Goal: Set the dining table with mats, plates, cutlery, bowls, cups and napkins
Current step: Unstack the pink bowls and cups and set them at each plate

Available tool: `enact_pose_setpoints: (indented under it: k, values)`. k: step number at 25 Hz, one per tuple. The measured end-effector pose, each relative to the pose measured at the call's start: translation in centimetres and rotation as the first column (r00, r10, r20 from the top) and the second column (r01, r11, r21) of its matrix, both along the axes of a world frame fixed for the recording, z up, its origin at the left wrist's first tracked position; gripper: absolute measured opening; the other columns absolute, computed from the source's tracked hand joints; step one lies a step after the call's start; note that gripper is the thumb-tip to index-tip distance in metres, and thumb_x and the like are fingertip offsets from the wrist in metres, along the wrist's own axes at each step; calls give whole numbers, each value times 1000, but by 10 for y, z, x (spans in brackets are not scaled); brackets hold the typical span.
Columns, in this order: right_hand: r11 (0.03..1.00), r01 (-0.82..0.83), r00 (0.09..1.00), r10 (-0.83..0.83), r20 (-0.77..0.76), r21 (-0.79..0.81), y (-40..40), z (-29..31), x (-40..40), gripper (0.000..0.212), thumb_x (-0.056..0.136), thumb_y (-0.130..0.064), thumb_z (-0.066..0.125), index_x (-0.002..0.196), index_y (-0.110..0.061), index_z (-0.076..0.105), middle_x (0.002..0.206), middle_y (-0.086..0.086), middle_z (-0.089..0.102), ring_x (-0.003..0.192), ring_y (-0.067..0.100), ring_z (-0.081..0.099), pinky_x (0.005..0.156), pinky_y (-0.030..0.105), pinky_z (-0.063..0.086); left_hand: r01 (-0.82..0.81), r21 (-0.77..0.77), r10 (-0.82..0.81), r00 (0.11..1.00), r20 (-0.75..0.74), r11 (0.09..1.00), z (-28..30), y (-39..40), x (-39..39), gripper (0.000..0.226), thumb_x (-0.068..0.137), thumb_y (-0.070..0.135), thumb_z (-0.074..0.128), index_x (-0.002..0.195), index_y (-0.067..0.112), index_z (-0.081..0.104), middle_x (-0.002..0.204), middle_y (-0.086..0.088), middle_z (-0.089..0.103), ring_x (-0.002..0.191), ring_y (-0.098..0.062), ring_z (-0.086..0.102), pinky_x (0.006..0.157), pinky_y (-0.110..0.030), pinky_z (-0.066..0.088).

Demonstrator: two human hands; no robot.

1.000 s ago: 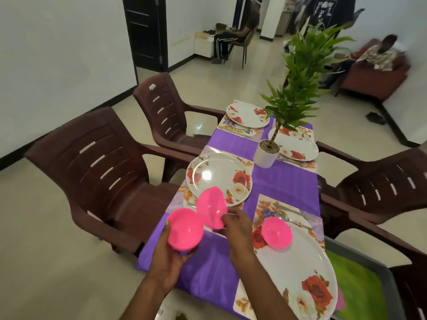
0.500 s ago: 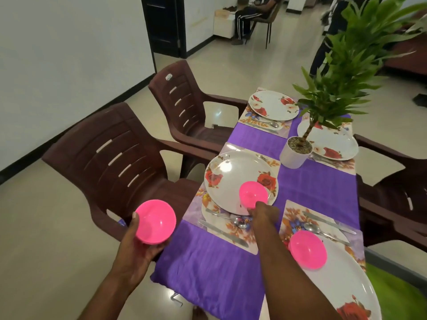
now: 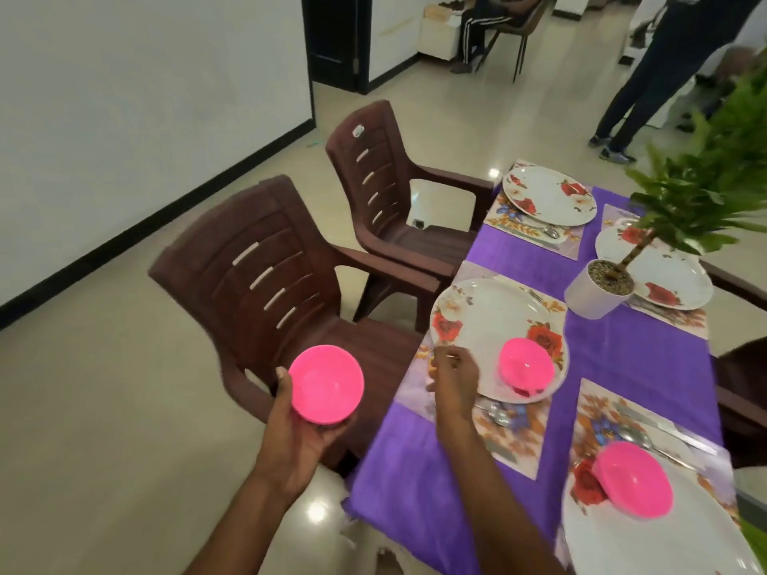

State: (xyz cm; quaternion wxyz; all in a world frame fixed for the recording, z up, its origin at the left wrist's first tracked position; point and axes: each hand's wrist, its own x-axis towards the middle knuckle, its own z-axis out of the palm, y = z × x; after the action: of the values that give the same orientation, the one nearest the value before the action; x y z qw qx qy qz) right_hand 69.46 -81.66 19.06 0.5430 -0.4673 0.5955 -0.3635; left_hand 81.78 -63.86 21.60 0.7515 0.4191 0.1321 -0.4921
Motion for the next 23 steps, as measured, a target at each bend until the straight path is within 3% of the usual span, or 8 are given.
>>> enact_pose_setpoints:
  k: [2, 4, 5, 8, 14, 18, 21, 23]
  values:
    - [940, -331, 941, 336, 51, -85, 51, 17, 68, 12, 95, -28, 69, 92, -16, 70, 79, 0, 70, 67, 14, 63, 50, 28, 50, -16, -10, 16, 999, 27, 1000, -3, 17, 36, 67, 95, 67, 41, 138, 18, 56, 133, -19, 65, 126, -42, 58, 102, -64, 47]
    - [821, -531, 846, 529, -71, -209, 88, 27, 126, 5, 89, -22, 74, 94, -20, 72, 88, -3, 72, 75, 9, 66, 63, 24, 54, -48, -8, 48, 996, 71, 999, -2, 35, 79, 66, 95, 67, 43, 136, 18, 58, 132, -21, 65, 126, -43, 58, 108, -68, 40]
    - [781, -575, 818, 558, -142, -245, 107, 30, 156, 13, 86, -16, 75, 97, -20, 72, 93, -3, 72, 80, 8, 66, 68, 22, 53, -57, -10, 58, 994, 89, 998, 0, 50, 109, 66, 94, 66, 47, 136, 17, 58, 133, -22, 64, 126, -43, 58, 107, -69, 40]
    - [733, -629, 776, 580, -247, -259, 154, 42, 242, 26, 79, -7, 75, 104, -16, 72, 96, -2, 72, 84, 5, 65, 71, 19, 50, -101, -30, 104, 989, 108, 994, 14, 97, 198, 68, 88, 65, 54, 136, 16, 58, 130, -20, 66, 121, -39, 62, 100, -62, 50]
    - [642, -691, 721, 578, -382, -333, 219, 66, 380, 30, 81, -10, 65, 107, -23, 73, 88, -11, 71, 78, 0, 64, 66, 22, 51, -199, -46, 204, 966, 157, 979, 34, 165, 317, 51, 99, 58, 46, 131, 21, 59, 129, -16, 63, 119, -32, 62, 91, -55, 57]
    - [636, -703, 710, 596, -376, -318, 234, 73, 448, 30, 87, -15, 57, 113, -24, 70, 89, -5, 70, 76, 12, 67, 64, 42, 61, -236, -27, 237, 956, 172, 971, 32, 184, 383, 43, 99, 55, 49, 127, 24, 61, 133, -15, 60, 123, -32, 59, 88, -55, 58]
    - [634, -676, 736, 561, -379, -375, 242, 79, 512, 29, 92, -24, 50, 116, -22, 67, 99, 0, 71, 85, 21, 67, 65, 44, 60, -335, 11, 324, 917, 231, 942, 22, 198, 439, 49, 97, 59, 48, 132, 25, 58, 136, -12, 58, 126, -32, 57, 86, -54, 59]
    - [663, -643, 766, 568, -301, -383, 229, 76, 578, 32, 92, -25, 47, 119, -23, 64, 105, 3, 69, 88, 25, 67, 61, 46, 60, -383, 59, 357, 898, 259, 922, 13, 191, 504, 58, 95, 60, 49, 138, 22, 53, 139, -12, 56, 125, -32, 57, 89, -58, 57]
